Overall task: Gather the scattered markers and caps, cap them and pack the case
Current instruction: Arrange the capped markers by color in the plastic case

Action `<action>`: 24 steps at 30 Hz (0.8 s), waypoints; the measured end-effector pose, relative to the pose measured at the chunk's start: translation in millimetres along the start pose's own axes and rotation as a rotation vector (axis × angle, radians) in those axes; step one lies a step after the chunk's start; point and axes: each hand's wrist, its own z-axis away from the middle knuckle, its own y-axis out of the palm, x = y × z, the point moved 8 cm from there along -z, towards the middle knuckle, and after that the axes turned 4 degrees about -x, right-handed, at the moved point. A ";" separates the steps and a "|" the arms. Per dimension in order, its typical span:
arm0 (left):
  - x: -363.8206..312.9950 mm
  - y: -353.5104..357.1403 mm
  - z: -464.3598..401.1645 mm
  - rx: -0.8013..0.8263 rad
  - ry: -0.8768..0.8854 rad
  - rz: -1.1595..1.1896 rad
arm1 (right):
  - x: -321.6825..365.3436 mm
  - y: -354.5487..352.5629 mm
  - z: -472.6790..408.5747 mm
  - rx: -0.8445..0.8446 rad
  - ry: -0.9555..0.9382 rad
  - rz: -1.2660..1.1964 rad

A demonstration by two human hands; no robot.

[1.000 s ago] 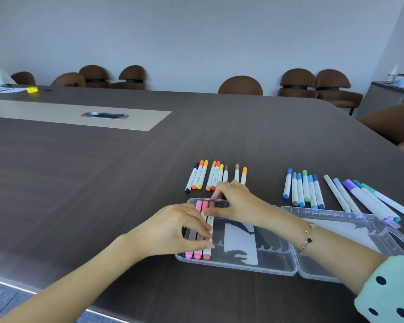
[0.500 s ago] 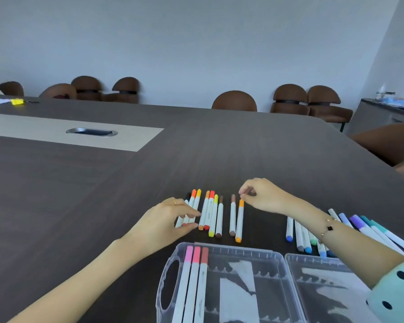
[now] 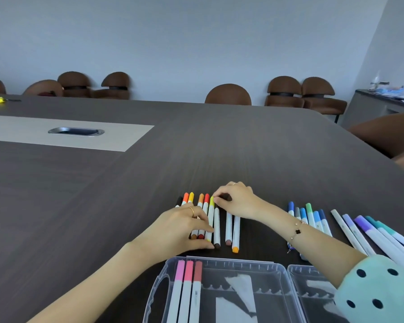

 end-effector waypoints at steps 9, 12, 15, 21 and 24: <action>-49.5 -41.1 37.9 -0.167 0.123 -0.003 | 45.4 -32.6 47.9 -0.031 -0.060 -0.095; -67.6 -43.3 59.6 -0.150 0.186 -0.018 | 64.2 -31.2 72.4 -0.005 -0.087 -0.069; -78.0 -40.2 79.5 -0.127 0.189 -0.006 | 83.1 -25.6 95.8 0.011 -0.106 -0.027; -94.1 -32.2 110.1 -0.126 0.130 0.089 | 99.6 -5.1 121.8 0.032 -0.138 -0.019; -96.5 -31.6 119.1 -0.136 0.090 0.163 | 102.9 2.0 130.6 0.014 -0.158 0.001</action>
